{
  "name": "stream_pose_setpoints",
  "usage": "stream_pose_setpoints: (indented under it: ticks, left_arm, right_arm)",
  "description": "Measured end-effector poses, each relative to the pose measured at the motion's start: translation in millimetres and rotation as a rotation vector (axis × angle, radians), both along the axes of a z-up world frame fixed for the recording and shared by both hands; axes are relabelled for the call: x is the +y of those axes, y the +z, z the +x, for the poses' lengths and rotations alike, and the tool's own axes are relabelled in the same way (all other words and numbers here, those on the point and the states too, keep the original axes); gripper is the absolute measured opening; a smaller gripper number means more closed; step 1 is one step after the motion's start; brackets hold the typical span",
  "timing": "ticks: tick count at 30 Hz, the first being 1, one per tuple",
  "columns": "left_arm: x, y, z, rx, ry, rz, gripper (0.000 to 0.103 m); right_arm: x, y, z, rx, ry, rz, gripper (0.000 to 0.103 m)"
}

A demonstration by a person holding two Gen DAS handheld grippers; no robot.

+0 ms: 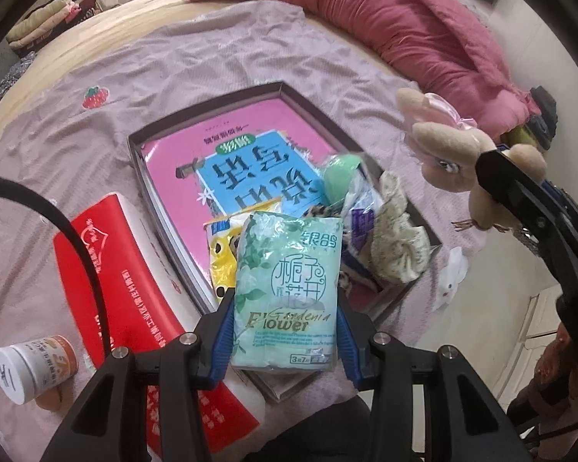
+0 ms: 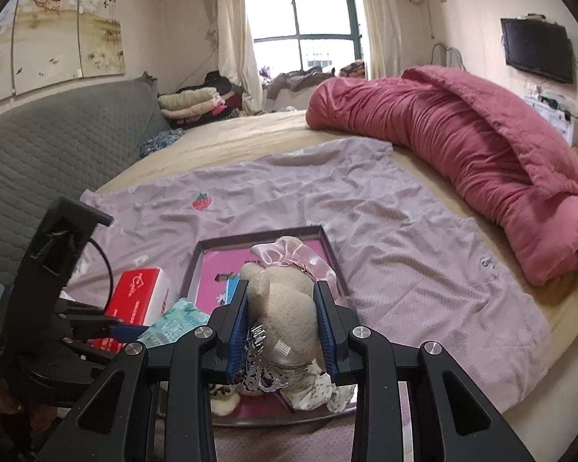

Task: Organize soft objects
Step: 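Carry the tissue pack with the left tool while the right tool carries the bunny to the tray, then lower the bunny into the tray and open the right tool while the left tool holds the tissue pack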

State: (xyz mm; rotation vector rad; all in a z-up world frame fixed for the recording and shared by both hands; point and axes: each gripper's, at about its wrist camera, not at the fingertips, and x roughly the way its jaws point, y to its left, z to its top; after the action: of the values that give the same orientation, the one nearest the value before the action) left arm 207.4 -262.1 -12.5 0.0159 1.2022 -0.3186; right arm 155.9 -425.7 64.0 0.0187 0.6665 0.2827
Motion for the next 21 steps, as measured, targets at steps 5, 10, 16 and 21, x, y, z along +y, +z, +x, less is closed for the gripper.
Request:
stream_pose_setpoints:
  ticks: [5,10,16,21]
  left_arm:
    - [5.1,-13.8,7.7,0.025,0.017,0.013,0.047]
    - [6.7,-17.4,10.2,0.022,0.022,0.028,0.047]
    - [9.3,-18.0,10.7,0.019,0.026,0.023,0.047]
    - [9.3,-18.8,11.5,0.017,0.025,0.03,0.047]
  right_arm:
    - [10.3,-18.2,6.7,0.03,0.048,-0.016,0.033]
    - [22.5,-41.6,15.9,0.069,0.086,-0.031,0.033]
    - [27.0,-61.5,19.6,0.081,0.093,-0.034,0.033]
    - [31.8,-73.3,22.9,0.086,0.103,-0.057,0.034]
